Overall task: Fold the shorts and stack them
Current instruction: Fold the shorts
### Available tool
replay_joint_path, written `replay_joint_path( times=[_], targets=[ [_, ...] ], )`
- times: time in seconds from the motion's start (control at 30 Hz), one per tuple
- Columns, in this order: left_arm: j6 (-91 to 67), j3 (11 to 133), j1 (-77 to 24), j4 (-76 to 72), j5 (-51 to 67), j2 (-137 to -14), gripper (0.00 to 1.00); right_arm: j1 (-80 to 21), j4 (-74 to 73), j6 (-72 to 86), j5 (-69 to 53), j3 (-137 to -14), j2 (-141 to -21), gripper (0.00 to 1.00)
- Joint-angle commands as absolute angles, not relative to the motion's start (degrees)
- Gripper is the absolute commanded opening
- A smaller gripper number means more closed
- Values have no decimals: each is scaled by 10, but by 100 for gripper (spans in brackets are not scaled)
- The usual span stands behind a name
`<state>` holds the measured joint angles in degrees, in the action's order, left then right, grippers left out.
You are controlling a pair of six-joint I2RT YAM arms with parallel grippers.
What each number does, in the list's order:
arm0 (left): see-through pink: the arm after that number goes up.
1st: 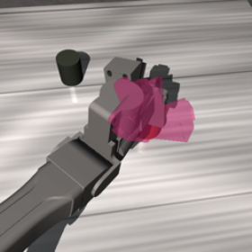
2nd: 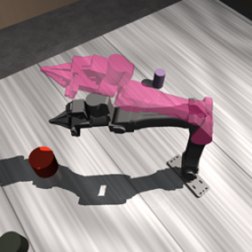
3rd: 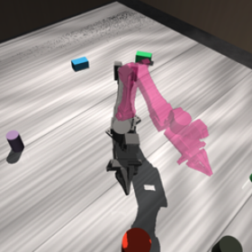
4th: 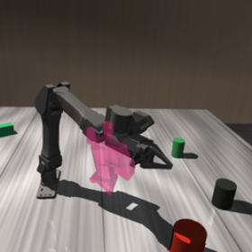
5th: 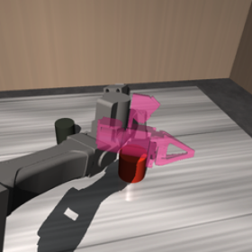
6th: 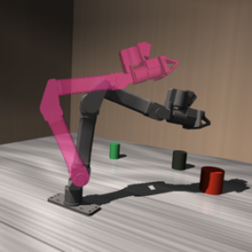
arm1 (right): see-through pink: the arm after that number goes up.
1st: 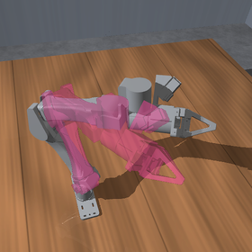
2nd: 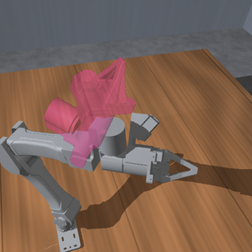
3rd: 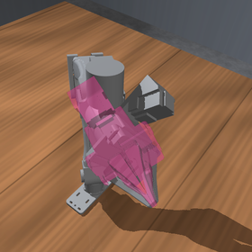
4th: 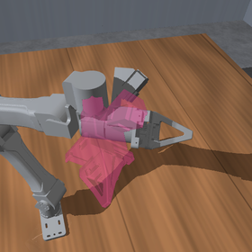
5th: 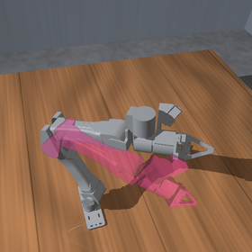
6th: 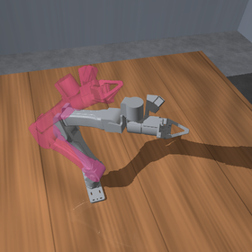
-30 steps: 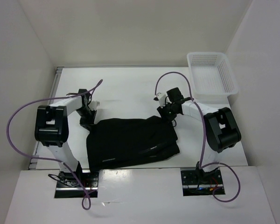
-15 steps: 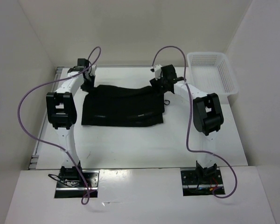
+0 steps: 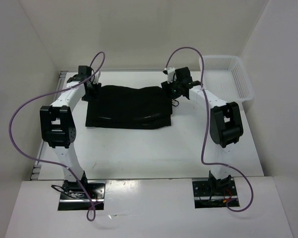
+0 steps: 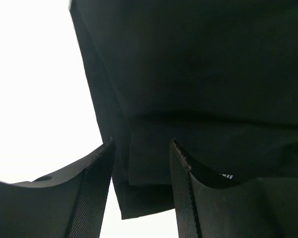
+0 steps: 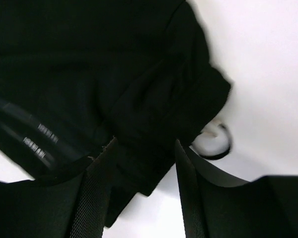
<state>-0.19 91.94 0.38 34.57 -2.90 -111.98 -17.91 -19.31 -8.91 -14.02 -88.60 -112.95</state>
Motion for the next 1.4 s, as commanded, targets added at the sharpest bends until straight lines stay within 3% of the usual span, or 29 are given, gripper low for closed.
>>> replay_joint_path(
  times=[0.0, 0.33, 0.77, 0.93, 1.1, 1.2, 1.37],
  targets=[
    [0, 897, 16, 354, -8, -1122, 55, -174, -208, -61, -208, -855, -1100, 55],
    [0, 869, 26, 337, 9, -1153, 57, -168, -202, -55, -194, -831, -1095, 55],
    [0, 853, 37, 376, 55, -1182, 55, -163, -218, -101, -210, -788, -1083, 65],
    [0, 831, 37, 382, 61, -1171, 42, -163, -223, -101, -242, -788, -1088, 68],
    [0, 820, 37, 382, 61, -1171, 7, -163, -223, -94, -248, -775, -1088, 66],
    [0, 820, 37, 382, 55, -1171, 0, -156, -223, -94, -233, -770, -1071, 68],
    [0, 836, 42, 388, 50, -1140, 0, -138, -229, -79, -227, -765, -1049, 73]
  ],
)
